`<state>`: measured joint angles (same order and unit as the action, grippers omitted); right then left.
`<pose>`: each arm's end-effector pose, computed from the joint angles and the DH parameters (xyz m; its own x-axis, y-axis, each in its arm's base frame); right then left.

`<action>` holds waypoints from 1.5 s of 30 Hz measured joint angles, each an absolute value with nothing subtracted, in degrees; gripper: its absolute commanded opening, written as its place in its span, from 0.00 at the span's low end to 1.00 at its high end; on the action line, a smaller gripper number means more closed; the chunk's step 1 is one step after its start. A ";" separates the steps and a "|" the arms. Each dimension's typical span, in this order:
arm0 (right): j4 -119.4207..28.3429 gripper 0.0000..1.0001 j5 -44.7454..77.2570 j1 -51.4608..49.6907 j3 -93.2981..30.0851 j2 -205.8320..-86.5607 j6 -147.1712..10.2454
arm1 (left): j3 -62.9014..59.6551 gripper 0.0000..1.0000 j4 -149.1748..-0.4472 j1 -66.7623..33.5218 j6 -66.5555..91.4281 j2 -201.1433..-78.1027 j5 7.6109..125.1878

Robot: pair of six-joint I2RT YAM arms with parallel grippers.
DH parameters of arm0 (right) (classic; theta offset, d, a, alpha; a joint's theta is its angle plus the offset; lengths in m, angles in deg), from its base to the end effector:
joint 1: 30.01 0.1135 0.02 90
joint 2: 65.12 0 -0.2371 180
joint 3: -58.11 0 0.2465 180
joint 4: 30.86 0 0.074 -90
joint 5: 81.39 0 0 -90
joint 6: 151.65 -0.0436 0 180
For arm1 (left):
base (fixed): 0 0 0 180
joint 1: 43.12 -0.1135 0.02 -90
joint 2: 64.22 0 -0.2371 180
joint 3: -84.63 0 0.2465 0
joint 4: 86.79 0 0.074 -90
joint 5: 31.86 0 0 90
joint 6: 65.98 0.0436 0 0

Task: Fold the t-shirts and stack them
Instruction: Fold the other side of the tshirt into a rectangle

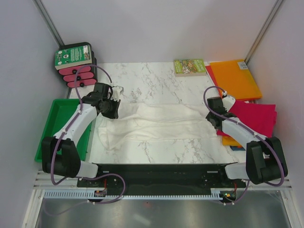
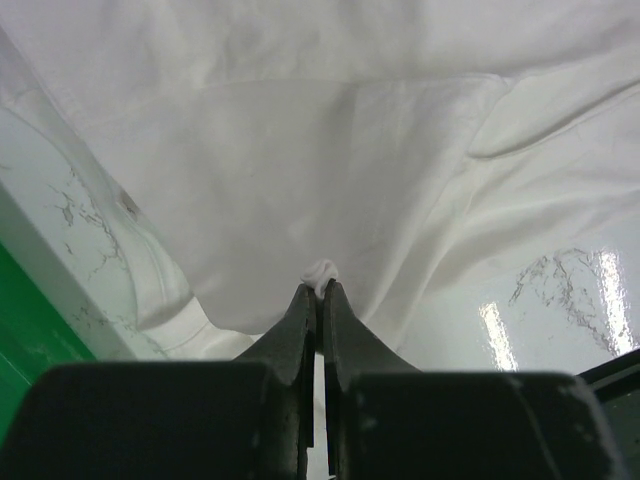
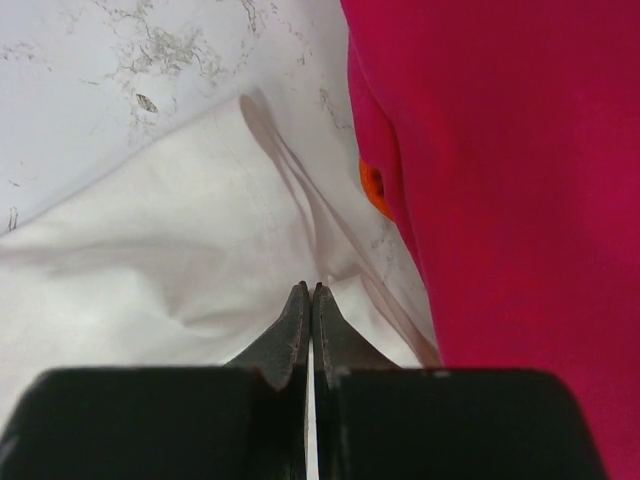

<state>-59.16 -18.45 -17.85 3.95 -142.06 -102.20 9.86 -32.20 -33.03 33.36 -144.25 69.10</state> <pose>0.2628 0.0363 0.1612 -0.5182 0.4806 -0.7075 0.5642 0.8138 0.1395 0.2772 -0.0578 0.2234 -0.7969 0.3036 -0.5223 0.4007 0.9127 -0.0807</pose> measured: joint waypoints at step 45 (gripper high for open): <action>-59.14 0.15 -21.19 -18.99 -1.58 -154.19 -102.44 | 6.32 0.02 -28.61 -33.05 35.00 -154.76 74.52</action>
<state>-59.14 -21.19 -18.99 -1.58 -154.19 -102.44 6.32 -28.61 -33.05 35.00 -154.76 74.52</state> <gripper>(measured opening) 0.025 0.034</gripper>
